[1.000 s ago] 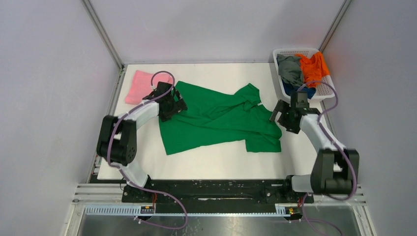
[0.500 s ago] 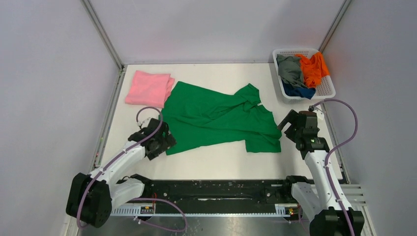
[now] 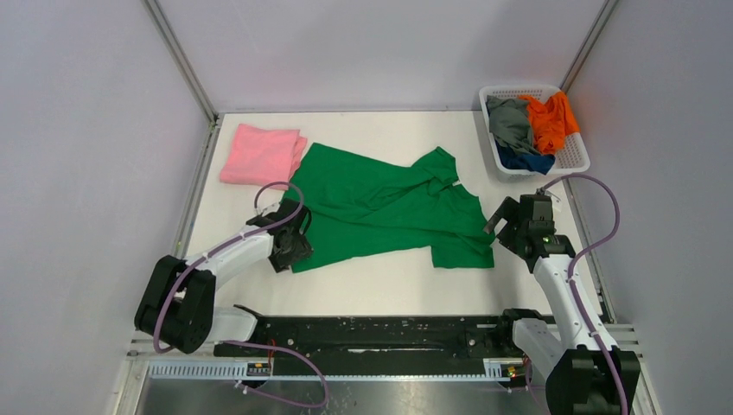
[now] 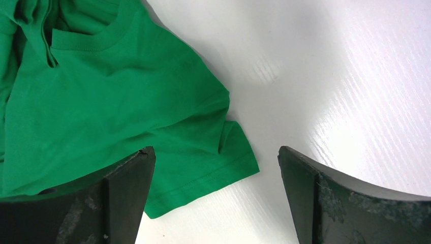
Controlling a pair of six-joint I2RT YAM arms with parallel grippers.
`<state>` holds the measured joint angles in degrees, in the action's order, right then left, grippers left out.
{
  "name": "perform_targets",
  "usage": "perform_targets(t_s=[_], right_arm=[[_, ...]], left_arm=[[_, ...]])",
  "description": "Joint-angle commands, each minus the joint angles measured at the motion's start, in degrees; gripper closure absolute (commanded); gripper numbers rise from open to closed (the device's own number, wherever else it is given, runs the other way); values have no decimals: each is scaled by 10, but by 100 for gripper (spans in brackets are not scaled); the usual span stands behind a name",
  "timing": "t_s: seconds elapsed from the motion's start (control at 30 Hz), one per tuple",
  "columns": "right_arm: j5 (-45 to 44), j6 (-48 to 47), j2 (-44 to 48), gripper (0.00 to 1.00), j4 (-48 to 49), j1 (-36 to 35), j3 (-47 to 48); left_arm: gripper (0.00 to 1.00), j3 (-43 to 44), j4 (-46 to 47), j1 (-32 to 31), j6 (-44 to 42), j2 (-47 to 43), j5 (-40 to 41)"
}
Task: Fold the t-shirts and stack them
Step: Flatten out the tshirt
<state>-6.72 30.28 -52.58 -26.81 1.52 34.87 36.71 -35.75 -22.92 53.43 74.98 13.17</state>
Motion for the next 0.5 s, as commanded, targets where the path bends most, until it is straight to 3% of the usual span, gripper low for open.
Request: perform_targets(t_s=[0.0, 0.27, 0.47], right_arm=[[-2, -5, -3, 0, -5, 1, 27], [-18, -3, -7, 0, -12, 1, 30], [-19, -3, -6, 0, -13, 1, 31]], left_arm=[[46, 12, 19, -19, 7, 35, -15], [47, 34, -50, -54, 7, 70, 15], [51, 41, -36, -58, 7, 103, 7]])
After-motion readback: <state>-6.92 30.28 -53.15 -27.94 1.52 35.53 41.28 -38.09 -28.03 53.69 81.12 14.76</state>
